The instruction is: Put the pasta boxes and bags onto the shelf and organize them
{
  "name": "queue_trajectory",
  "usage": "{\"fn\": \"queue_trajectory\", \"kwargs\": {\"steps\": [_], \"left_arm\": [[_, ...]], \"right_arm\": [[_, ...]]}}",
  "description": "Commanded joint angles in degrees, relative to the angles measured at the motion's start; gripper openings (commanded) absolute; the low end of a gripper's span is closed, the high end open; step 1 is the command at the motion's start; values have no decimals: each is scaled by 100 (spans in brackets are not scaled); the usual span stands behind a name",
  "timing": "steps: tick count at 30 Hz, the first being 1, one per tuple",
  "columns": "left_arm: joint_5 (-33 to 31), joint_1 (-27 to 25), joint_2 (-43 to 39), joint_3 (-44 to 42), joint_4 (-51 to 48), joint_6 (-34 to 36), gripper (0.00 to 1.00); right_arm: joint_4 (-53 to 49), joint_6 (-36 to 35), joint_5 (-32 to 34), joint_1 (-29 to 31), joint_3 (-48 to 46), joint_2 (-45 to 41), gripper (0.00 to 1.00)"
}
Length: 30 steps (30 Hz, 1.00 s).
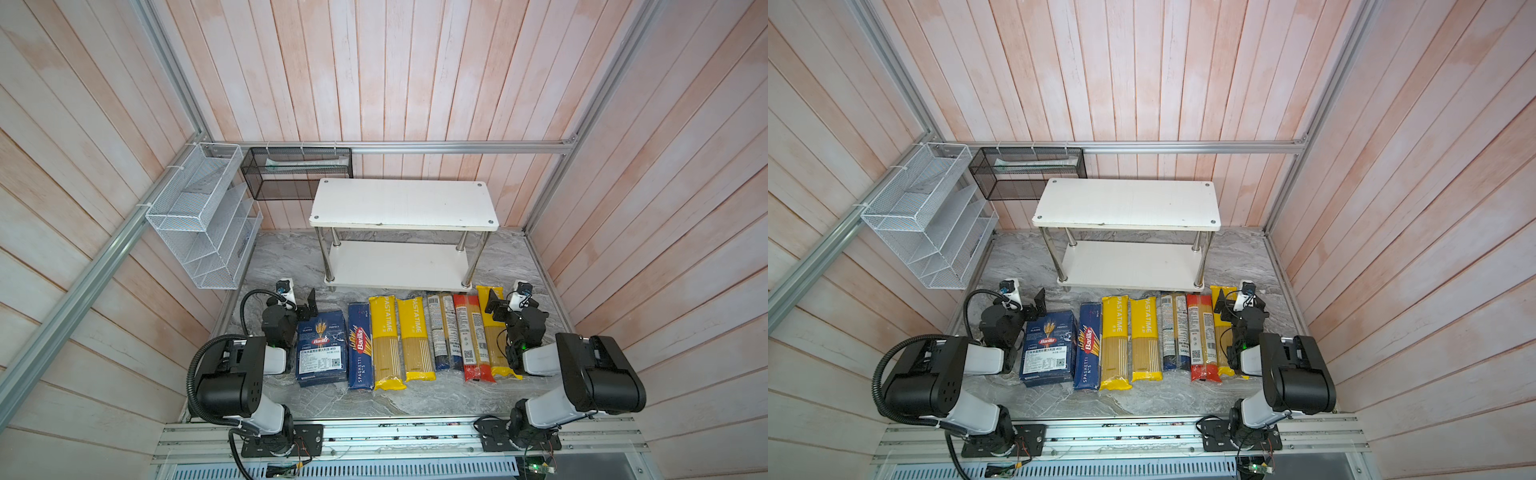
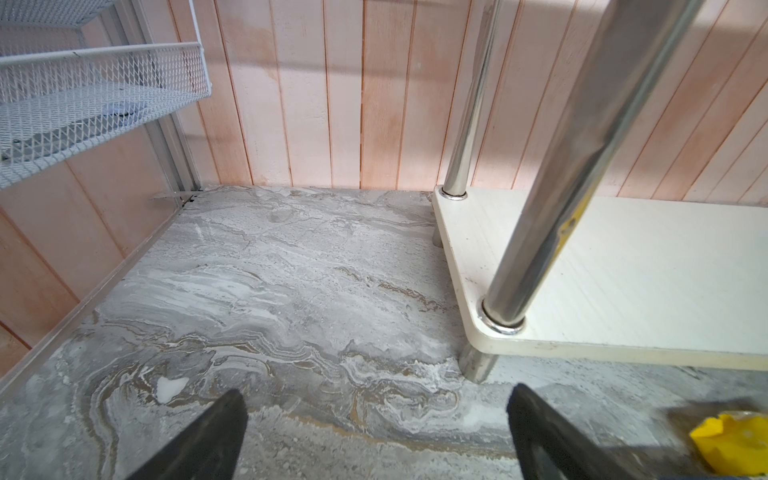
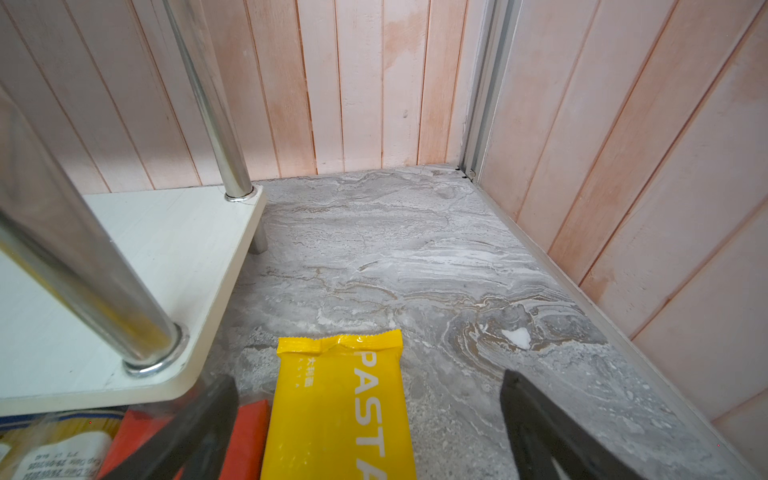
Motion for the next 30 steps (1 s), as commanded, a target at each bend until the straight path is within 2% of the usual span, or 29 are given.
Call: {"fn": "queue_trajectory", "kwargs": {"steps": [1, 13, 15, 20, 23, 26, 28, 30], "left_arm": [[-36, -18, -37, 54, 47, 93, 100], [-27, -21, -69, 36, 96, 73, 100], [-23, -12, -259, 165, -268, 68, 100], [-1, -17, -1164, 312, -1290, 47, 100], [544, -15, -1931, 128, -1608, -91, 100], [1036, -26, -2626, 126, -2298, -590, 100], [1348, -65, -2933, 117, -2670, -788, 100], [1486, -193, -3168, -49, -2639, -915, 100]], "right_arm": [[-9, -42, -44, 32, 97, -62, 98], [-10, -33, -50, 33, 98, -71, 98], [25, 18, 38, 35, 136, -187, 98], [-2232, 124, -196, 35, 891, -1134, 98], [-2701, 509, -815, 63, 946, -1633, 98], [-3332, 854, -1134, 218, 1015, -2065, 97], [-3902, 991, -1075, 398, 1081, -2314, 95], [-4453, 1111, -980, 651, 1156, -2546, 93]]}}
